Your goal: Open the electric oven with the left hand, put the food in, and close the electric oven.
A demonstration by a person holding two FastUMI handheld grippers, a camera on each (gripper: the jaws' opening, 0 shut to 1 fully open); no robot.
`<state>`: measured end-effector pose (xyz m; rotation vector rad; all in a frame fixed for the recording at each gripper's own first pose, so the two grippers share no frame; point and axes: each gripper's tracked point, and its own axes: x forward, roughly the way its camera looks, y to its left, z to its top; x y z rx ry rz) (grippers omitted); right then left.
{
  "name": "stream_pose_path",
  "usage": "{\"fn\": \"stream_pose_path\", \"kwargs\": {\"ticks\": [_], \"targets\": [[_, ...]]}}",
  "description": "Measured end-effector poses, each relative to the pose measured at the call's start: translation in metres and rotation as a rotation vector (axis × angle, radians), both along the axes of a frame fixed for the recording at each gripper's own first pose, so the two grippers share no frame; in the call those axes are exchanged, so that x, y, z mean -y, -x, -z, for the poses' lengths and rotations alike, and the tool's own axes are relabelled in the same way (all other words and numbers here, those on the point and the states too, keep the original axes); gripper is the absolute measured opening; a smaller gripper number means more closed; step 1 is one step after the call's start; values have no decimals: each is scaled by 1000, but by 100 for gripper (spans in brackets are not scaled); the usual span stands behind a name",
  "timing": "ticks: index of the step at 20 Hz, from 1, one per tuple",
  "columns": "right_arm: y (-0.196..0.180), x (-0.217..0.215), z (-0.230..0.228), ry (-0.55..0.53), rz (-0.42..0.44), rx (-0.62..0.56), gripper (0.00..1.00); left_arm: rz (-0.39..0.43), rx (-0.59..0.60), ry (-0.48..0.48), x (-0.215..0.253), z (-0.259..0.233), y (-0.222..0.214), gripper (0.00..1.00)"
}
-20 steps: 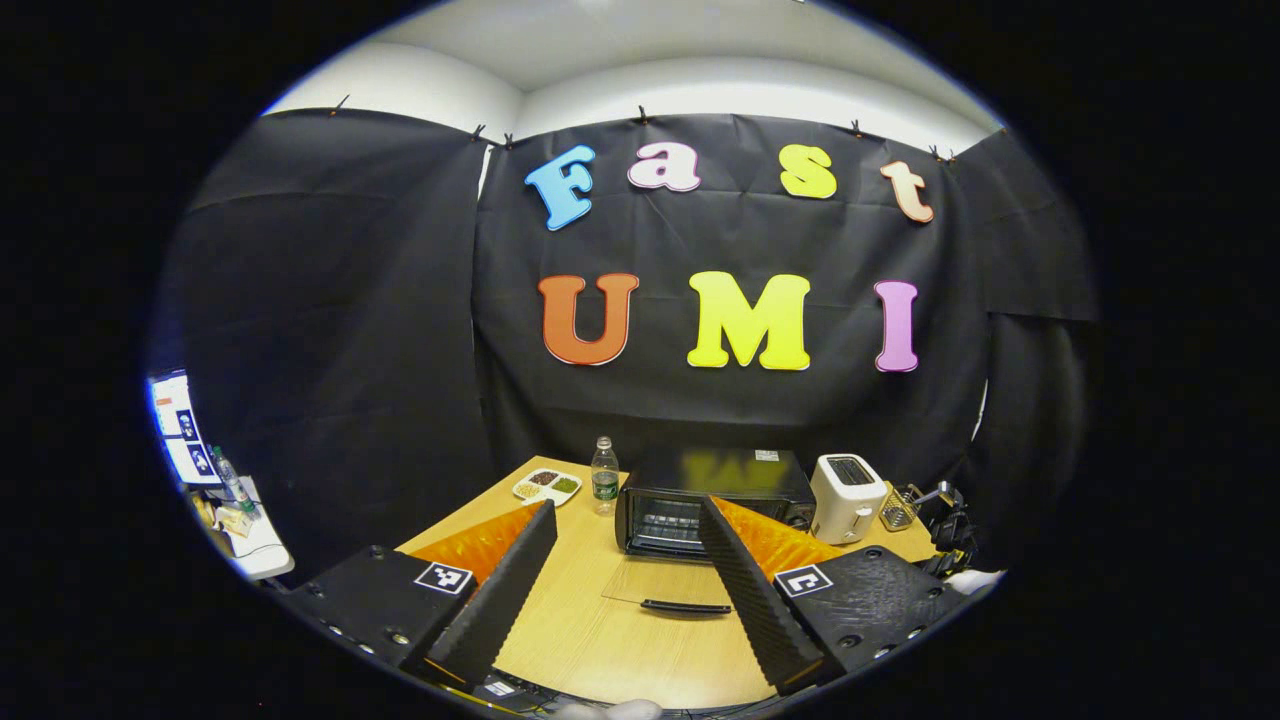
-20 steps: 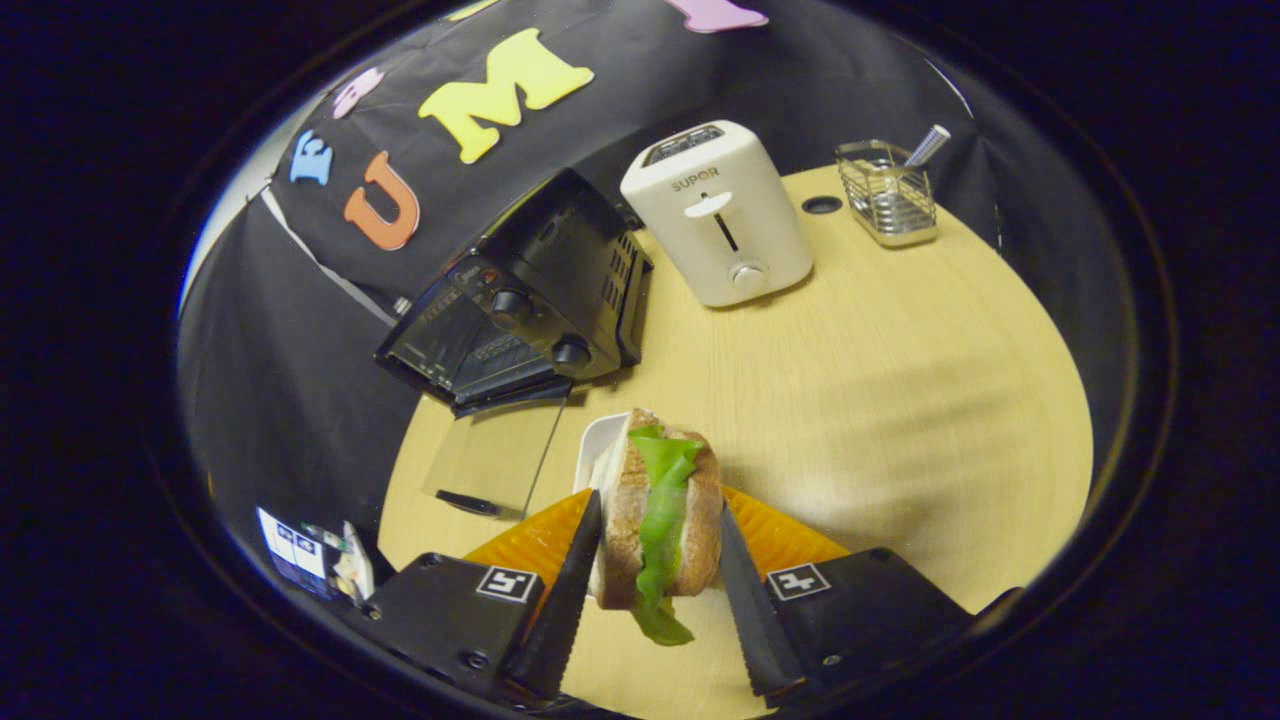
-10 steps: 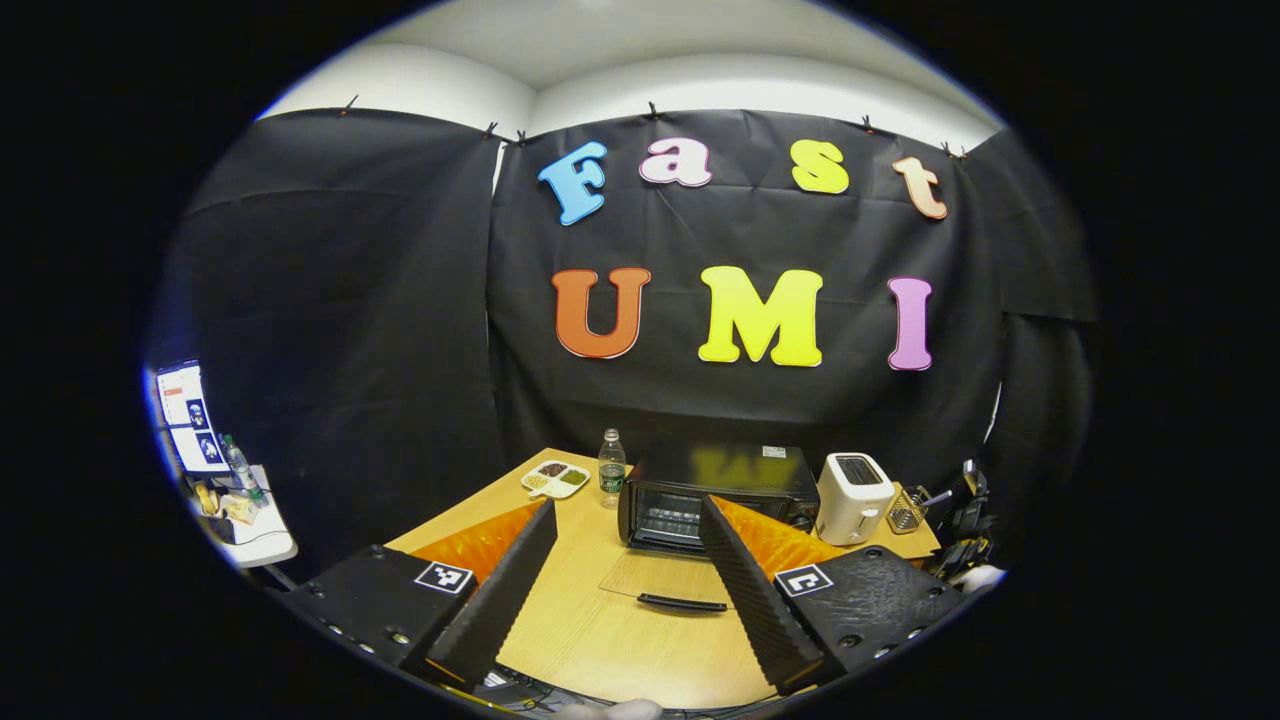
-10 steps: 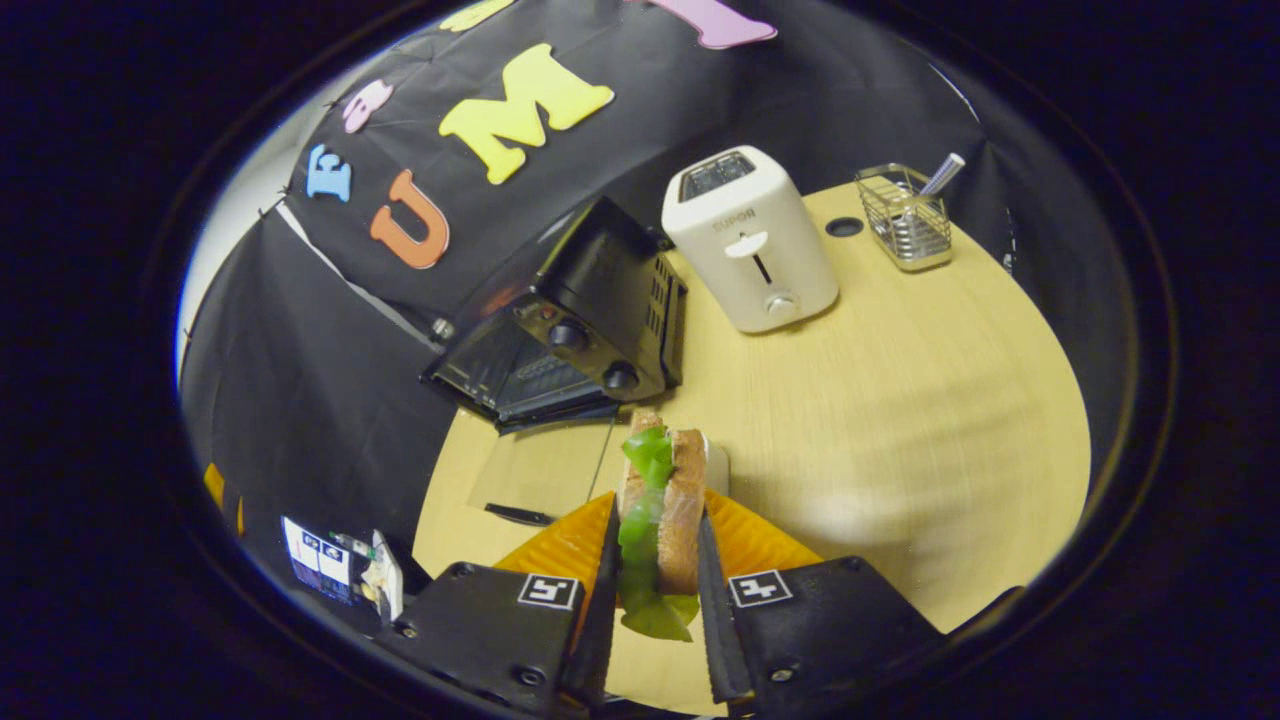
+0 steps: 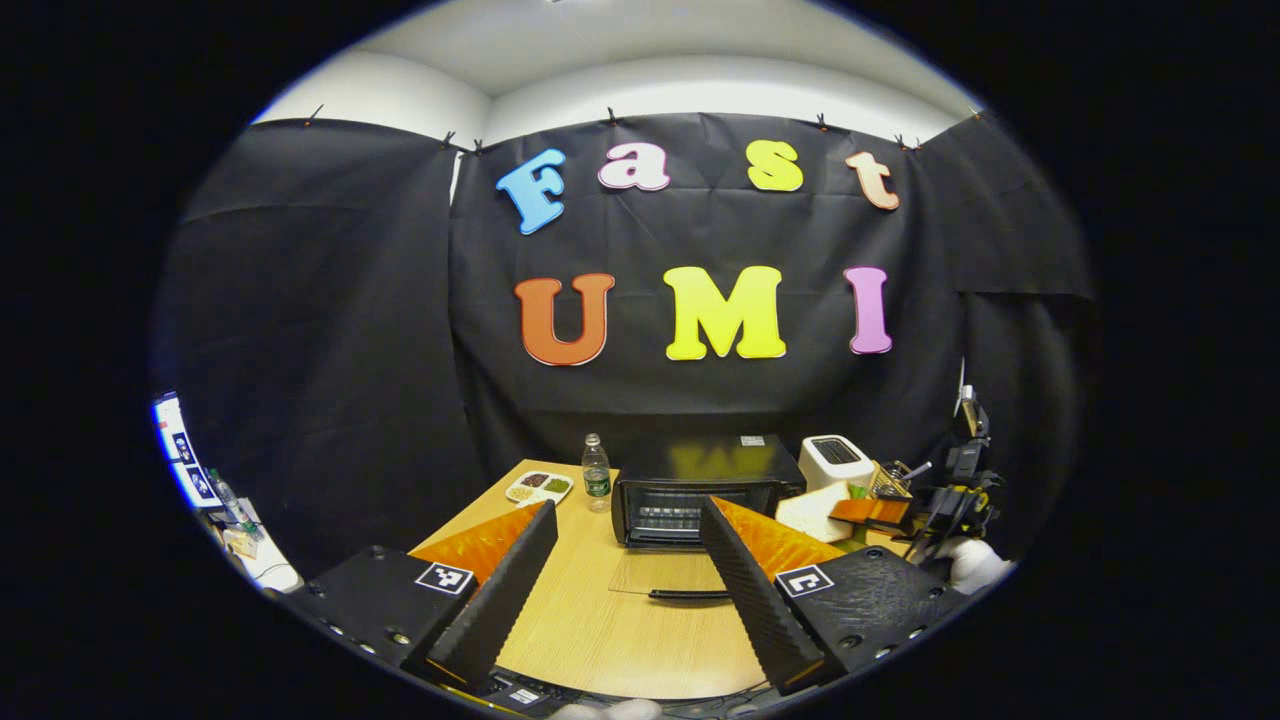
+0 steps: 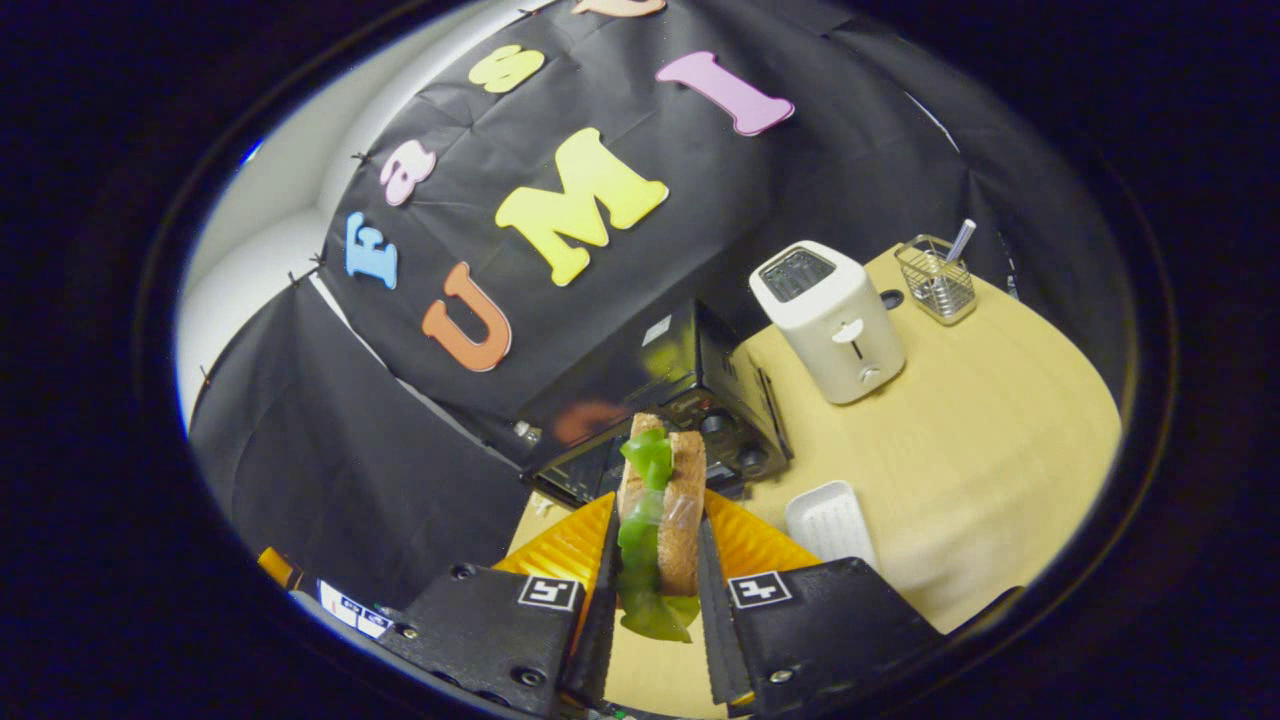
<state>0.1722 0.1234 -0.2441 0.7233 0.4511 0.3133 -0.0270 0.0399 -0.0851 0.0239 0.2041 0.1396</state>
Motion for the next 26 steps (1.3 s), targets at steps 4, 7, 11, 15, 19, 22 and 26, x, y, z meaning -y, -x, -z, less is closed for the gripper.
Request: {"fn": "stream_pose_path", "kwargs": {"ticks": [4, 7, 11, 15, 19, 22, 26], "targets": [[-19, -62, 22, -87, 102, 0, 41, 71, -15, -23, -19, 9, 13, 96], [-34, -100, 38, -171, 171, -16, 41, 95, -48, -49, -39, 23, 25, 89], [-68, -128, 61, -250, 281, -37, 41, 117, -72, -66, -62, 33, 33, 97], [-108, -148, 76, -345, 390, -44, 41, 140, -90, -73, -72, 41, 35, 97], [-144, -171, 87, -368, 437, -57, 41, 137, -120, -73, -90, 51, 33, 97], [-167, -180, 102, -399, 477, -93, 41, 119, -147, -66, -104, 60, 28, 97], [-195, -176, 110, -414, 527, -87, 41, 103, -176, -58, -116, 70, 22, 97]]}}
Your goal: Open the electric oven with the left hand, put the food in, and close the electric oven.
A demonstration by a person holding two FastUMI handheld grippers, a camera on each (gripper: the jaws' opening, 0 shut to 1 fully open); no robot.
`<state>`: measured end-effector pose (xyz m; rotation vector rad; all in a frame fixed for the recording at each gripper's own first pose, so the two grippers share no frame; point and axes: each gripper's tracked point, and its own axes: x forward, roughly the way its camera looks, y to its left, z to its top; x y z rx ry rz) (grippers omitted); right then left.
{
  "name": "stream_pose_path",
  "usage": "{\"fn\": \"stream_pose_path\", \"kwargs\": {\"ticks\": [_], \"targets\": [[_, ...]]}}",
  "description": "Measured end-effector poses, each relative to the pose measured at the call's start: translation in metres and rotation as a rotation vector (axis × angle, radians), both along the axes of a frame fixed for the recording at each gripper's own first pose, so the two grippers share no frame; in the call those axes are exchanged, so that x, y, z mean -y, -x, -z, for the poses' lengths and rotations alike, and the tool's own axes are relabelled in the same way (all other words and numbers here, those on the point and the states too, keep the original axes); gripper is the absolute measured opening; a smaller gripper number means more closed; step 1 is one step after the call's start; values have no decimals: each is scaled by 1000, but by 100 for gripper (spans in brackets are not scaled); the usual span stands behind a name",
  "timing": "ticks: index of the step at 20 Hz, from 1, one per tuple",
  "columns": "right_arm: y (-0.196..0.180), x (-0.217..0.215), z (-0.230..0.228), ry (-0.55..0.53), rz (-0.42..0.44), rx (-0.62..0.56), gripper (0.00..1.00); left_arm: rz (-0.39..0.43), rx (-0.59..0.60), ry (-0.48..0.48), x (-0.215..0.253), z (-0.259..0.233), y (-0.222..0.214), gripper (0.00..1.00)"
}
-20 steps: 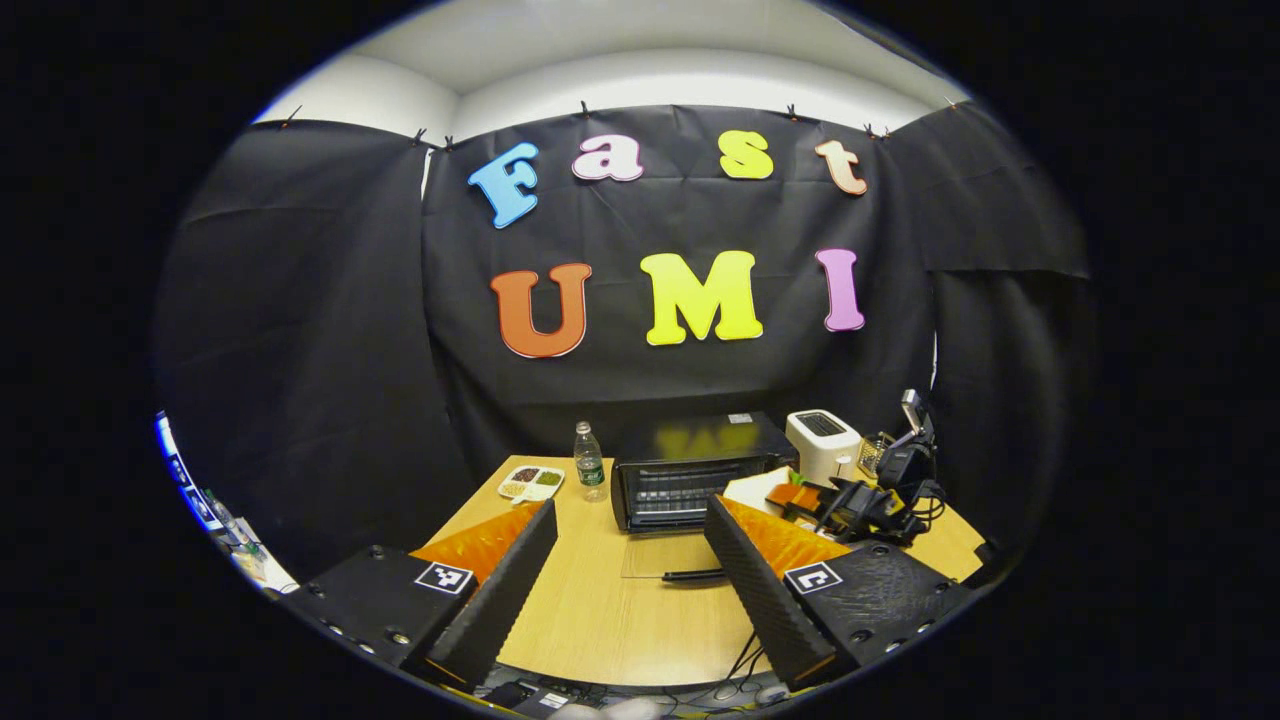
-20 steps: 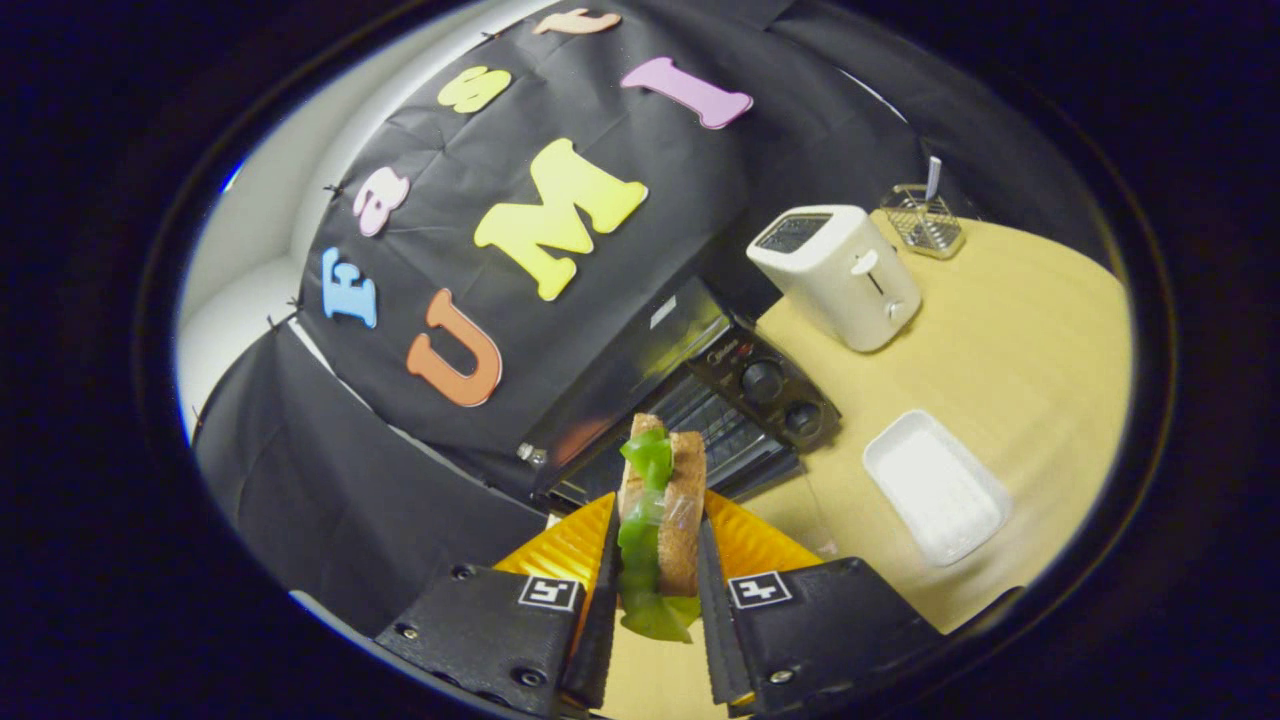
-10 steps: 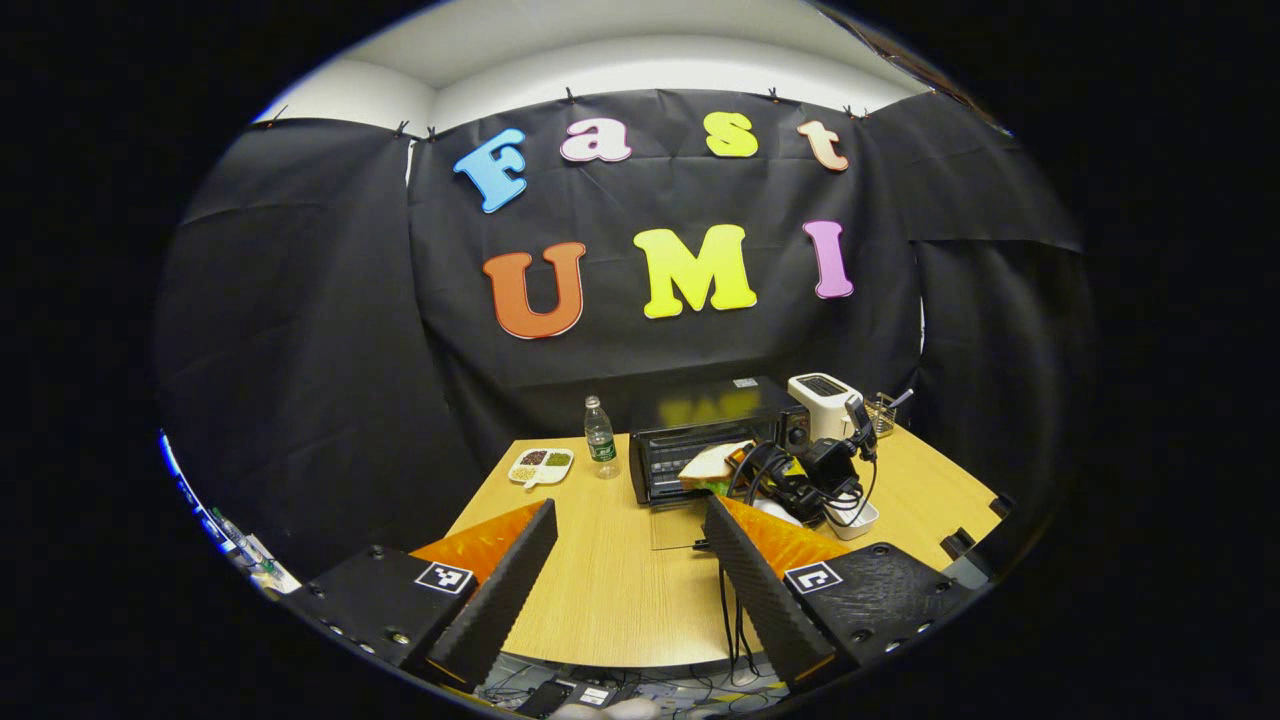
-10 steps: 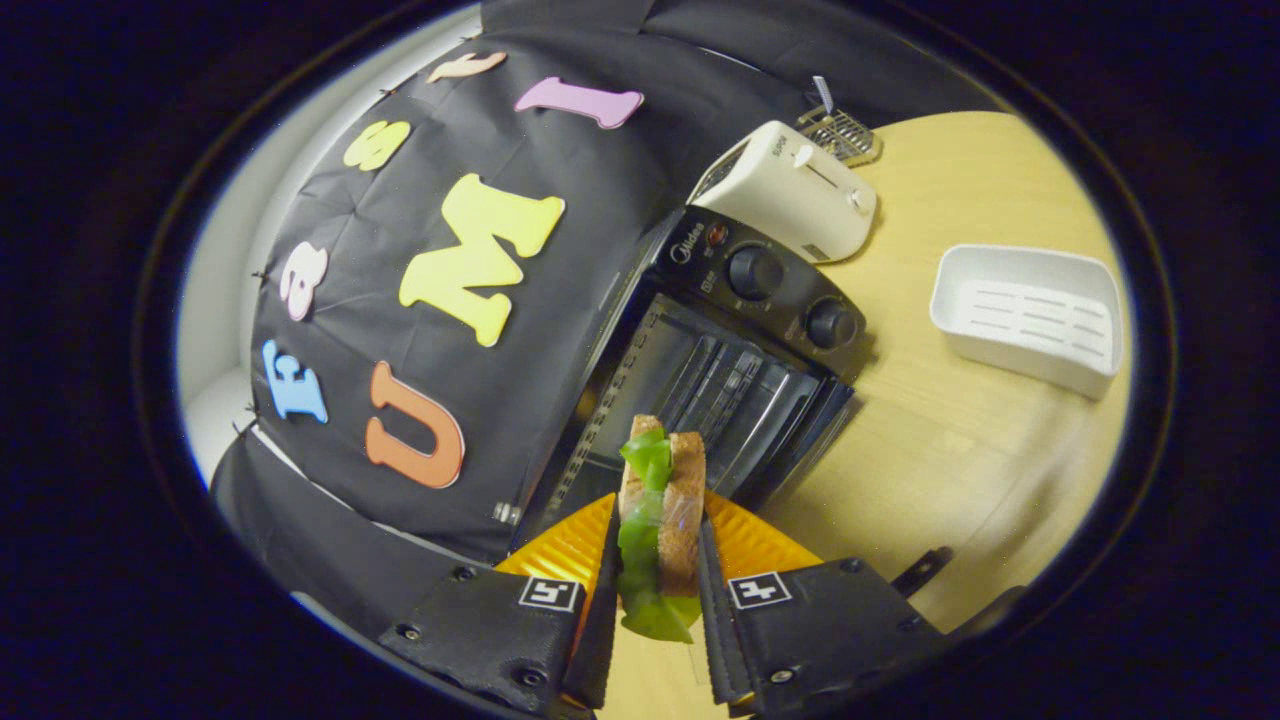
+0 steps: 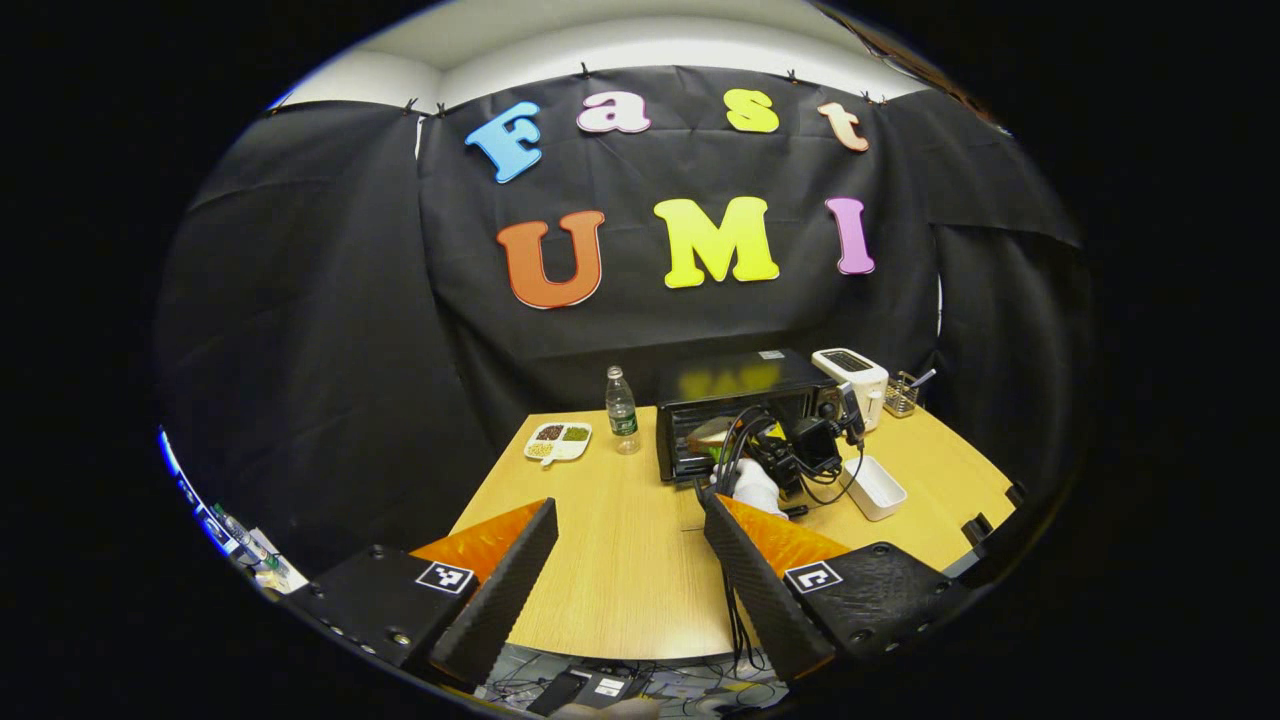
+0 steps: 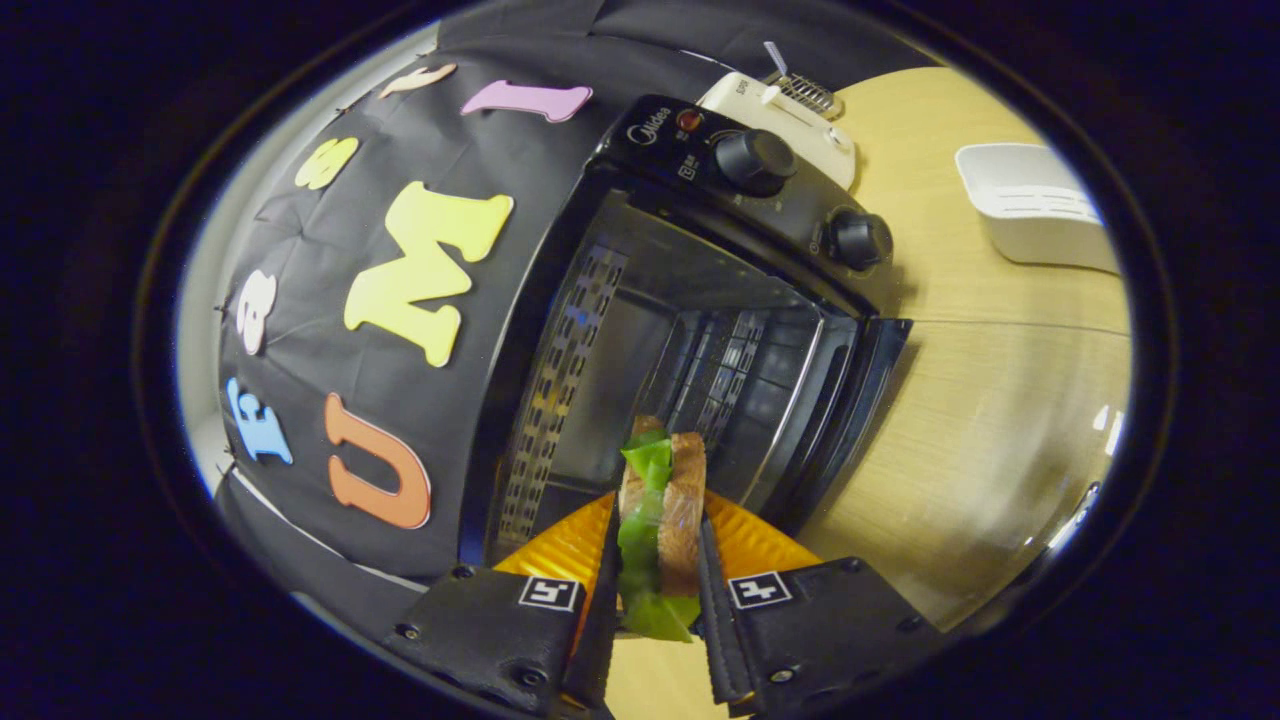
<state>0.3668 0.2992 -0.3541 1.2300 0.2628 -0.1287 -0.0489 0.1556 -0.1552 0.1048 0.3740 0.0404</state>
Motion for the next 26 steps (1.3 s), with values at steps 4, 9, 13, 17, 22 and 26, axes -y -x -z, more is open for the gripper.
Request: {"fn": "stream_pose_path", "kwargs": {"ticks": [4, 9, 13, 17, 22, 26], "targets": [[-11, 7, 4, 162, -8, -36, 39, -6, -34, 25, -3, 11, -1, 97], [-1, 18, -3, 421, -57, -95, 93, -8, -15, 52, 0, 4, -1, 97], [24, 35, -29, 640, -112, -67, 100, -16, 24, 85, 4, -5, -4, 97], [72, 46, -62, 820, -194, -25, 100, -32, 68, 92, 3, -13, -4, 97], [161, 80, -128, 1075, -293, 95, 89, -30, 125, 98, 8, -26, -10, 97], [224, 143, -173, 1179, -310, 131, 100, -19, 153, 104, 20, -17, -26, 96]]}}
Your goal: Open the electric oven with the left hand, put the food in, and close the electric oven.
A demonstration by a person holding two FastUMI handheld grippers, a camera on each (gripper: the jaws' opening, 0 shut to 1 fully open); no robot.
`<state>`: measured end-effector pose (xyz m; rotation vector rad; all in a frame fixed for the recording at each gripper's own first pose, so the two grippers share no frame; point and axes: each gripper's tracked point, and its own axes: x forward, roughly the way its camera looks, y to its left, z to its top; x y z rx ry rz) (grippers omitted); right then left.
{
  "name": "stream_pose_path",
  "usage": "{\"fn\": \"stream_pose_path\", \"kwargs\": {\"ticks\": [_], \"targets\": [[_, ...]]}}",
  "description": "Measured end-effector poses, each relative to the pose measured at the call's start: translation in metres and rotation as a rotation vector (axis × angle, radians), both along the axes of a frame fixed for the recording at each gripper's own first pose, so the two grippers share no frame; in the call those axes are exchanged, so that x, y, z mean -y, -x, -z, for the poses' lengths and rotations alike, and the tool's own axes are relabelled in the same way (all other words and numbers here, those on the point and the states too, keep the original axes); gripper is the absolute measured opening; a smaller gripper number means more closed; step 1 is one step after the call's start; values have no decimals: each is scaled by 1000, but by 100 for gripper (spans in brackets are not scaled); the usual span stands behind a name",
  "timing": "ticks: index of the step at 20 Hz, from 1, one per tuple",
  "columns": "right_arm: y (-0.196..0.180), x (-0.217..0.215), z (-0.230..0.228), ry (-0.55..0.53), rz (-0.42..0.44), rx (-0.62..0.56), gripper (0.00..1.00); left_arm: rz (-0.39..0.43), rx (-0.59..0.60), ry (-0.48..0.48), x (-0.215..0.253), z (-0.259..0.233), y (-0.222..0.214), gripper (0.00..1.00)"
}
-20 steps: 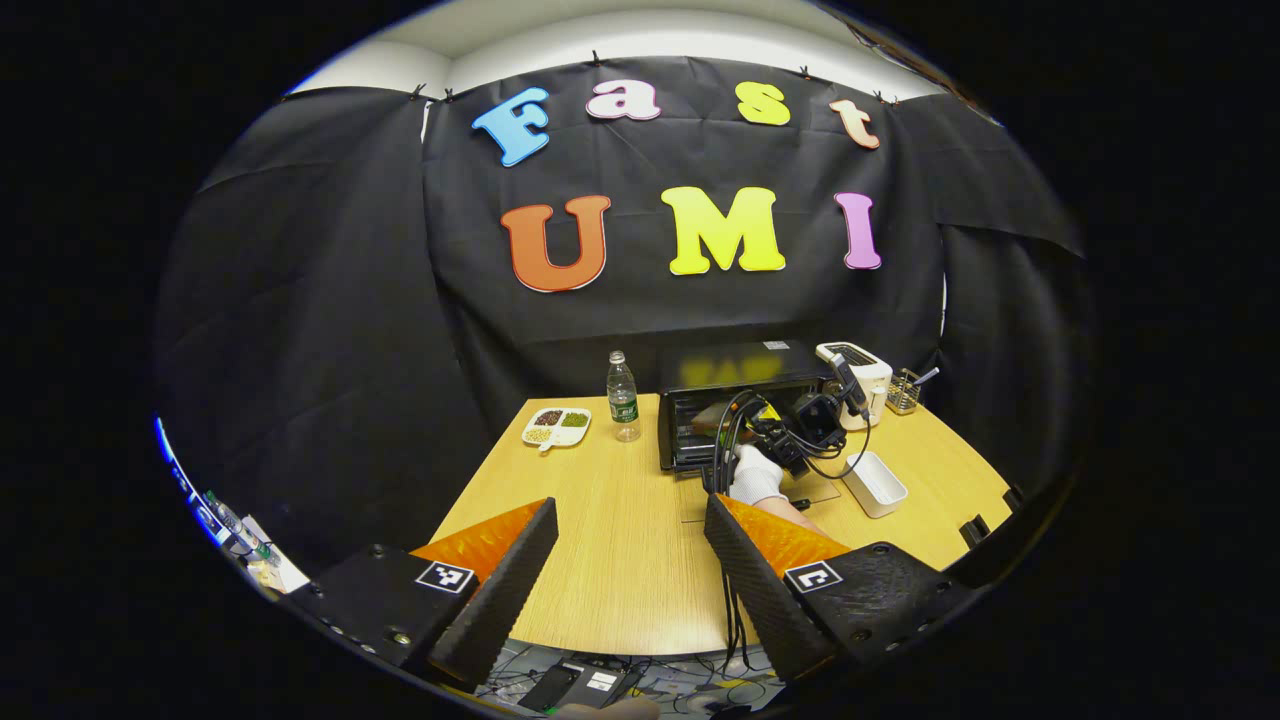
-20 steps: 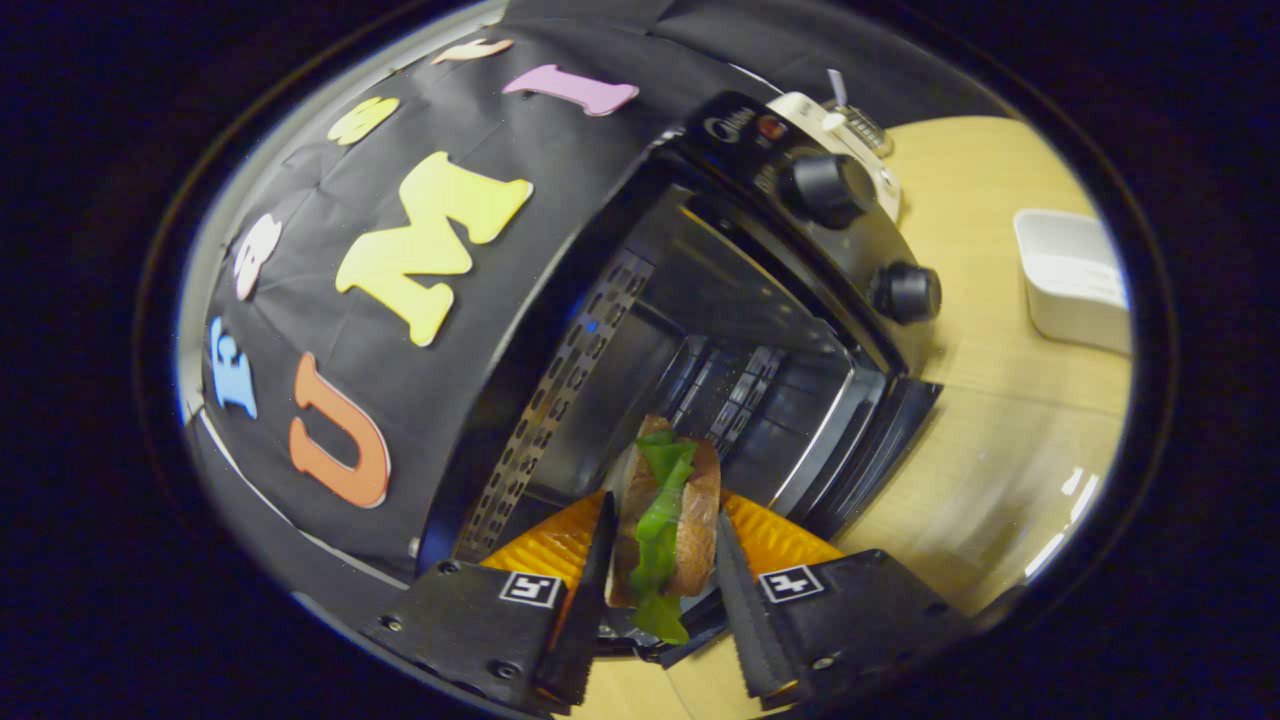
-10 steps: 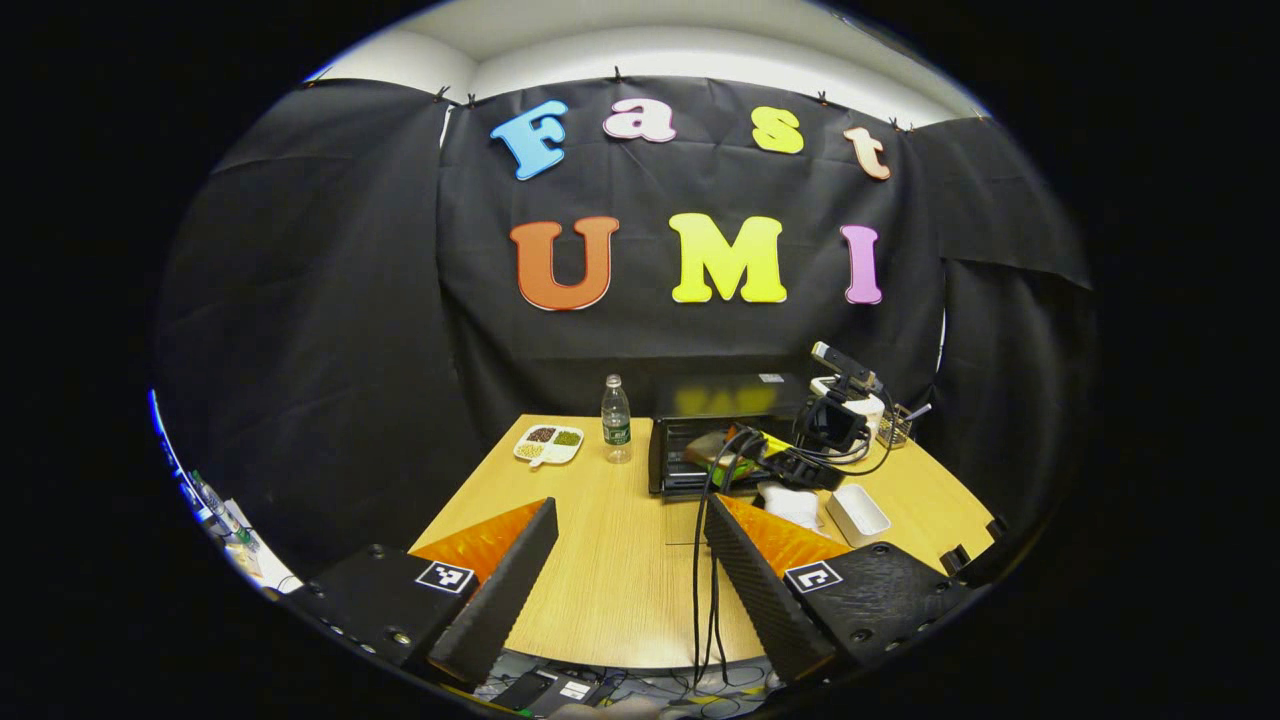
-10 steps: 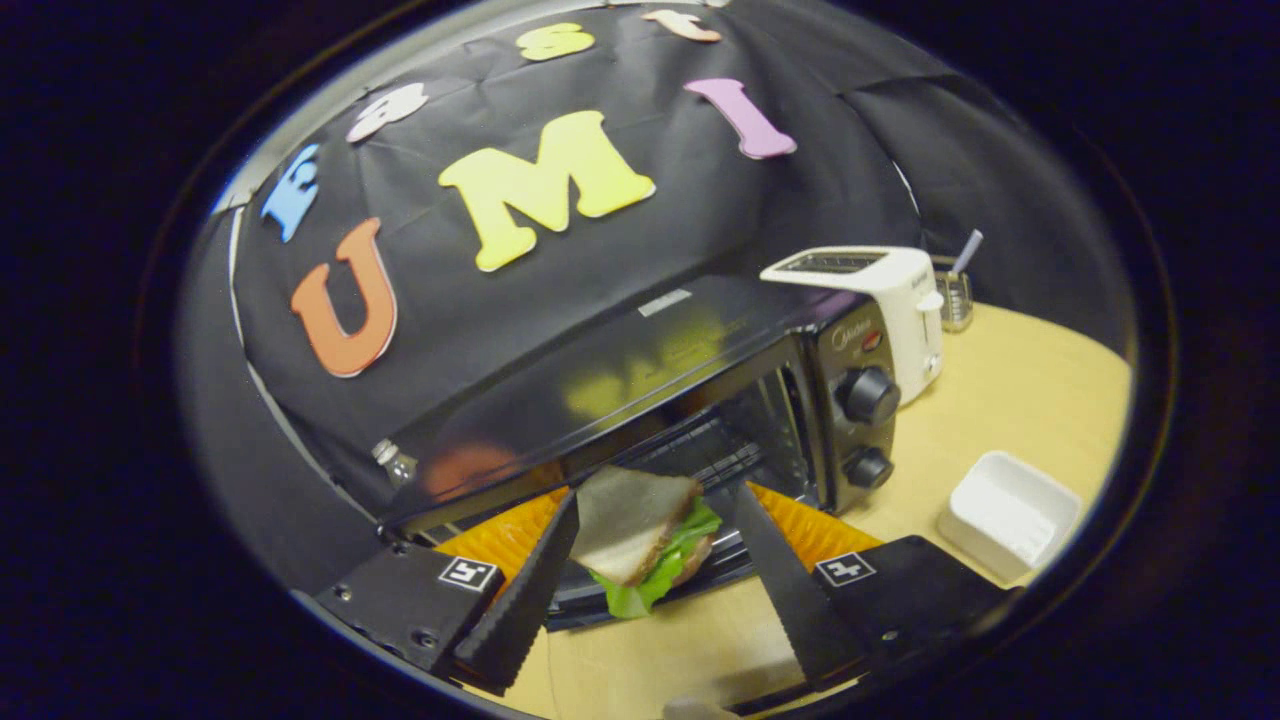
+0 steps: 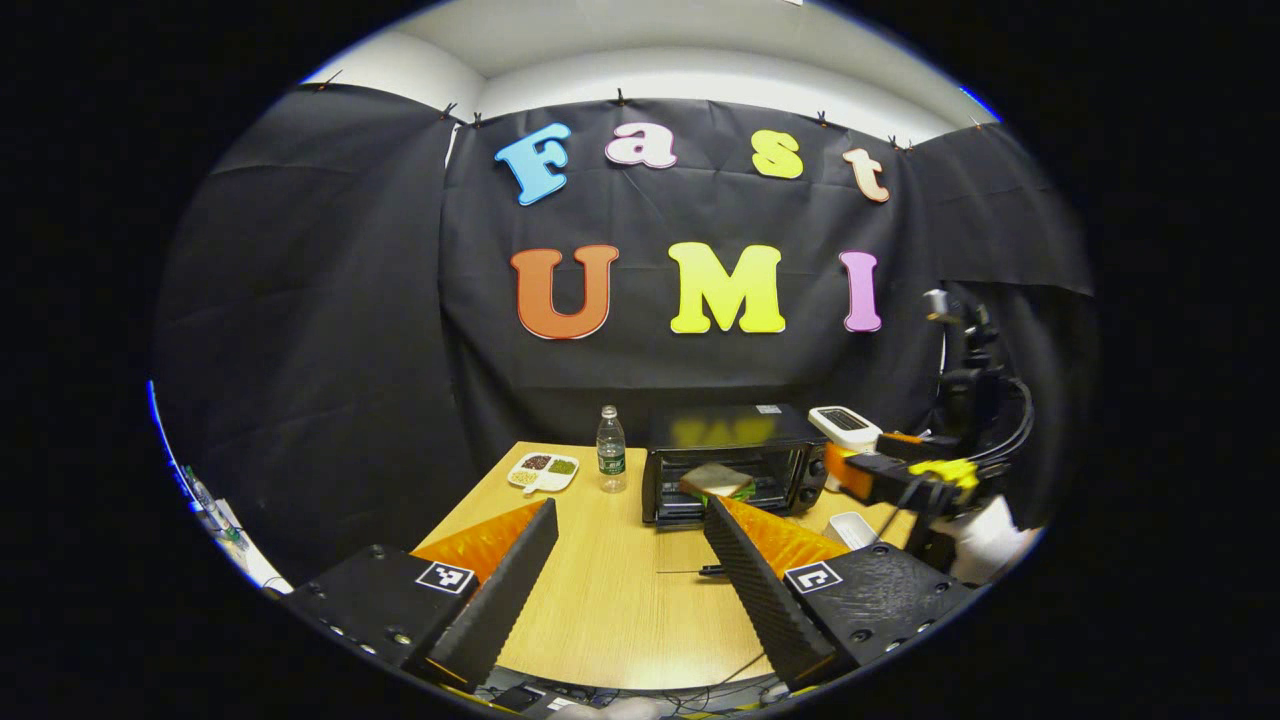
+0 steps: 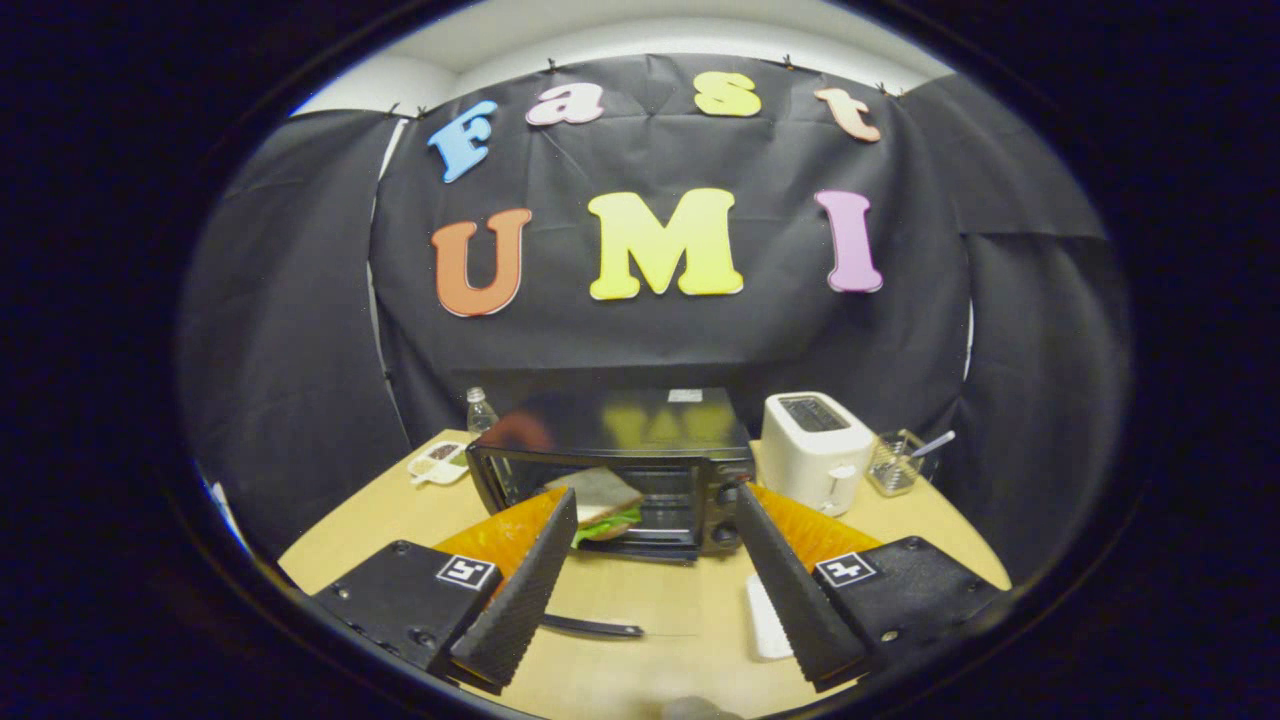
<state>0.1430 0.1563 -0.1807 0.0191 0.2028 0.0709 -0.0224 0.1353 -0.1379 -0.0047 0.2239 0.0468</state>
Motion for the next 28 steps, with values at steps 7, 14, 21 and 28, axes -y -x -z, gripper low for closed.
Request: {"fn": "stream_pose_path", "kwargs": {"ticks": [7, 14, 21, 28], "targets": [[61, 99, -55, 16, 64, 57, 90, 28, -39, 8, 44, 46, -36, 97], [83, 147, -51, 18, 90, 6, 91, 67, -133, 7, 90, 117, -63, 97], [91, 183, -67, 88, 103, -11, 100, 86, -285, 36, 127, 223, -96, 97], [93, 203, -67, 149, 137, -33, 100, 109, -400, 25, 148, 292, -112, 97]]}}
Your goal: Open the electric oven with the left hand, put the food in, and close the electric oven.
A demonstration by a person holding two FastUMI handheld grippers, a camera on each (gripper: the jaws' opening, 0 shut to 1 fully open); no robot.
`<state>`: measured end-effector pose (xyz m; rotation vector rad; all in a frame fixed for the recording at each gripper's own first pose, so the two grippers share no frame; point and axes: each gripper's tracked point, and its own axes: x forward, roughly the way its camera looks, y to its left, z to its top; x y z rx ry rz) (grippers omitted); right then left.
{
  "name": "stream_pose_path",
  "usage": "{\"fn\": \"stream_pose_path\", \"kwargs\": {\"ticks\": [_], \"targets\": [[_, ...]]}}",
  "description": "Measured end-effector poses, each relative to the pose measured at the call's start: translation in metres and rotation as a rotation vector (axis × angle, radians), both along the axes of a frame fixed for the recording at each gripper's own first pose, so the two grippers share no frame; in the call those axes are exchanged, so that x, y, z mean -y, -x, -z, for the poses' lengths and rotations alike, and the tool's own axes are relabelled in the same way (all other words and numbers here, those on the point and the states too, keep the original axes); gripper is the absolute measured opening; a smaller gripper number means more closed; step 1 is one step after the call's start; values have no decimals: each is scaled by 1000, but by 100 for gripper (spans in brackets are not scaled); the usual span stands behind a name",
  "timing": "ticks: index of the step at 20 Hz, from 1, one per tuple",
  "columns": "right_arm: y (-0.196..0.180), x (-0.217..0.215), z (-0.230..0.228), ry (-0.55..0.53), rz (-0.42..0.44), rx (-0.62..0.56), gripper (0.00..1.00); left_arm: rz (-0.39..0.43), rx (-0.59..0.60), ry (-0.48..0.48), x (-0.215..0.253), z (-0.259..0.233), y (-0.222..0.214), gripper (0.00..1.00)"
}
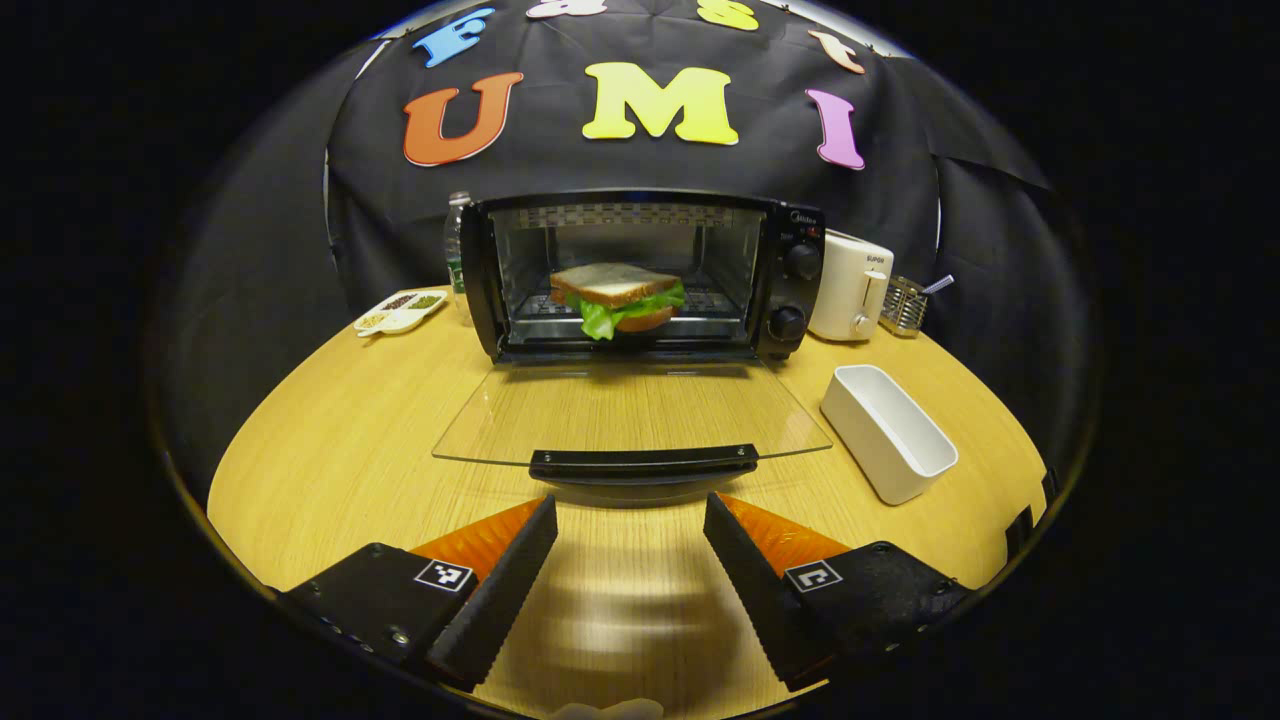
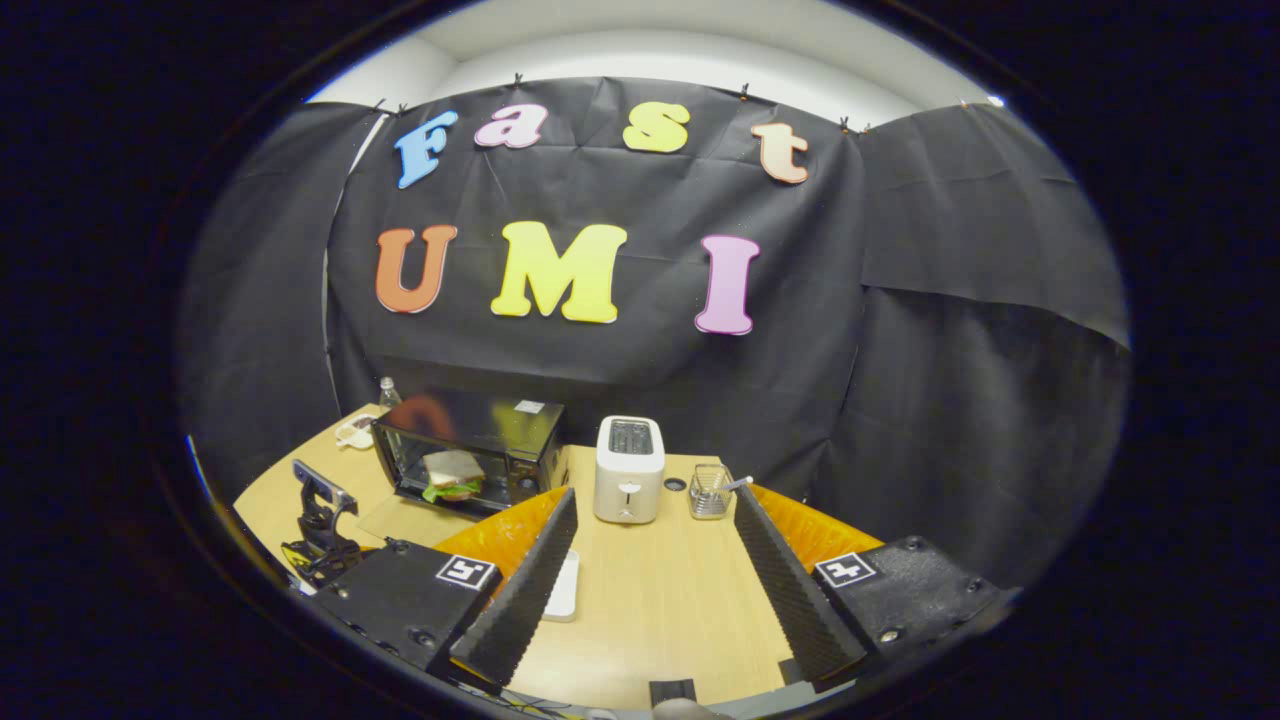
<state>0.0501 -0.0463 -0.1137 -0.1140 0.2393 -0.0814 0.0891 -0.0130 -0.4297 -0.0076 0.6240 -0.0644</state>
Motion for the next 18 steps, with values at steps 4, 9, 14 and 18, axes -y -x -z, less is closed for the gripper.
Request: {"fn": "stream_pose_path", "kwargs": {"ticks": [4, 9, 14, 18], "targets": [[-4, -1, 11, -8, -2, -35, 100, -10, -47, -15, -5, 21, -7, 98], [-11, 0, 16, 3, -1, -54, 100, -7, -84, -28, -5, 34, -19, 89], [-23, -1, 22, -1, -13, -66, 100, 4, -93, -35, -2, 28, -24, 94], [-31, 1, 26, -11, -18, -73, 100, 9, -55, -40, 0, 7, -32, 95]]}}
